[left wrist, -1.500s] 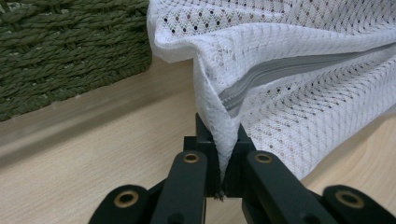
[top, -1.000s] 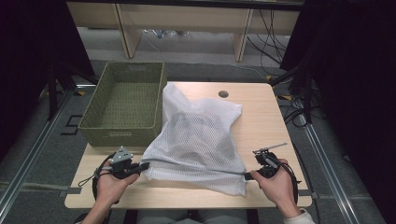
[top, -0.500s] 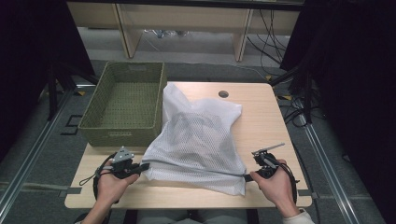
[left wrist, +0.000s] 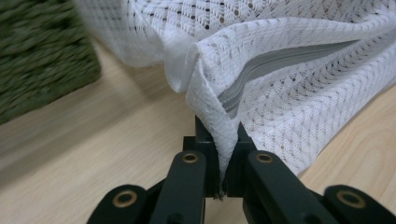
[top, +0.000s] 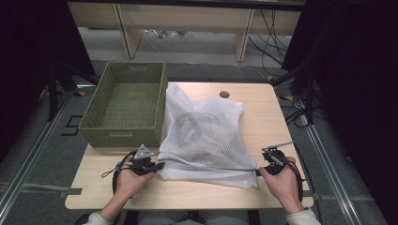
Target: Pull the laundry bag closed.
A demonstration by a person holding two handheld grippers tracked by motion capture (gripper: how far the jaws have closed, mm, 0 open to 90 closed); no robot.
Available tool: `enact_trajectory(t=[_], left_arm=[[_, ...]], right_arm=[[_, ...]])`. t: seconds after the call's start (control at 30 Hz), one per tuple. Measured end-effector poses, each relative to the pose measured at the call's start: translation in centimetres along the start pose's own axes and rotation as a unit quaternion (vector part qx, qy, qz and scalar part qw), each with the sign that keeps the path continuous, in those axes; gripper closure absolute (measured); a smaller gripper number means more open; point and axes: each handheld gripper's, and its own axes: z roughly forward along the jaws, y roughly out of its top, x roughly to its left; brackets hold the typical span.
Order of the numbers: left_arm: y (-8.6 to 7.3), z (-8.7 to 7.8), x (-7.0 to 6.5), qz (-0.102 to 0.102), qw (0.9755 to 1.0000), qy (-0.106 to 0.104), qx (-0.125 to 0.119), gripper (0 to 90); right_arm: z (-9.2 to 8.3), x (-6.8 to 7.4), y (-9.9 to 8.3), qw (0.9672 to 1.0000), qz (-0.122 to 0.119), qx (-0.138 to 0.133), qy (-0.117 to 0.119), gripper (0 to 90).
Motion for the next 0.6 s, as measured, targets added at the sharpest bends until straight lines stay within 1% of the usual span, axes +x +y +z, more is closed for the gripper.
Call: enact_trajectory(t=[0.03,0.07,0.1,0.13,0.17,0.2,0.23,0.27,0.3,0.33,0.37,0.4,0.43,0.47,0.5,0.53,0.57,0.6], left_arm=[[0.1,0.1,-0.1,0.004,1.0,-0.001,0.002,87.2],[0.1,0.1,-0.3,0.01,0.9999,0.004,-0.006,86.5],[0.1,0.1,-0.4,0.011,0.9999,0.002,-0.009,85.0],[0.1,0.0,-0.3,0.016,0.9998,-0.005,-0.012,82.3],[0.1,-0.2,-0.2,0.016,0.9998,-0.003,-0.01,77.6],[0.0,-0.5,-0.2,0.013,0.9998,-0.004,-0.013,71.5],[0.0,-0.5,-0.3,0.006,0.9996,-0.002,-0.027,66.4],[0.0,-0.9,-0.2,0.027,0.9994,0.001,-0.02,62.0],[-0.1,-1.2,-0.2,0.026,0.9993,0.001,-0.027,56.6],[-0.1,-1.5,-0.3,0.028,0.9992,0.0,-0.03,52.4],[-0.3,-1.8,-0.4,0.023,0.9989,-0.007,-0.041,47.8],[-0.5,-2.2,-0.4,0.031,0.9987,-0.007,-0.04,43.1],[-0.8,-2.6,-0.4,0.028,0.9987,-0.006,-0.043,38.1],[-1.0,-3.0,-0.2,0.037,0.9984,0.002,-0.044,34.7],[-1.2,-3.3,-0.2,0.038,0.9975,0.004,-0.059,32.6],[-1.6,-3.7,0.1,0.04,0.9971,0.009,-0.064,29.6],[-2.0,-4.1,0.1,0.032,0.9971,0.011,-0.069,27.2],[-2.3,-4.4,0.3,0.031,0.9962,0.013,-0.08,26.3]], right_arm=[[0.2,0.0,0.0,1.0,0.001,-0.006,-0.005,86.7],[0.3,0.0,0.0,0.9999,-0.007,-0.004,-0.007,86.6],[0.5,0.1,-0.1,0.9998,-0.02,-0.005,0.0,85.0],[0.6,0.2,-0.2,0.9997,-0.024,-0.007,0.004,80.4],[0.7,0.3,-0.3,0.9997,-0.022,-0.007,0.01,75.1],[0.8,0.3,-0.4,0.9994,-0.027,-0.015,0.016,72.0],[0.6,0.3,-0.4,0.9993,-0.023,-0.014,0.027,72.1],[0.6,0.3,-0.5,0.999,-0.019,-0.014,0.038,71.9],[0.3,0.2,-0.5,0.9989,-0.016,-0.016,0.041,71.1],[0.1,-0.1,-0.5,0.9985,-0.029,-0.032,0.033,70.6],[-0.2,-0.2,-0.6,0.9985,-0.02,-0.04,0.031,70.3],[-0.5,-0.6,-0.7,0.9974,-0.027,-0.055,0.037,70.1],[-0.8,-1.0,-0.8,0.9964,-0.022,-0.07,0.043,70.1],[-1.3,-1.3,-1.0,0.9954,0.002,-0.084,0.047,70.1],[-1.4,-1.7,-1.1,0.9938,-0.003,-0.099,0.052,70.0],[-1.5,-2.1,-1.2,0.9922,0.01,-0.117,0.04,69.9],[-1.7,-2.7,-1.4,0.9912,0.015,-0.127,0.035,69.8],[-1.8,-2.7,-1.5,0.9905,0.05,-0.124,0.032,69.5]])
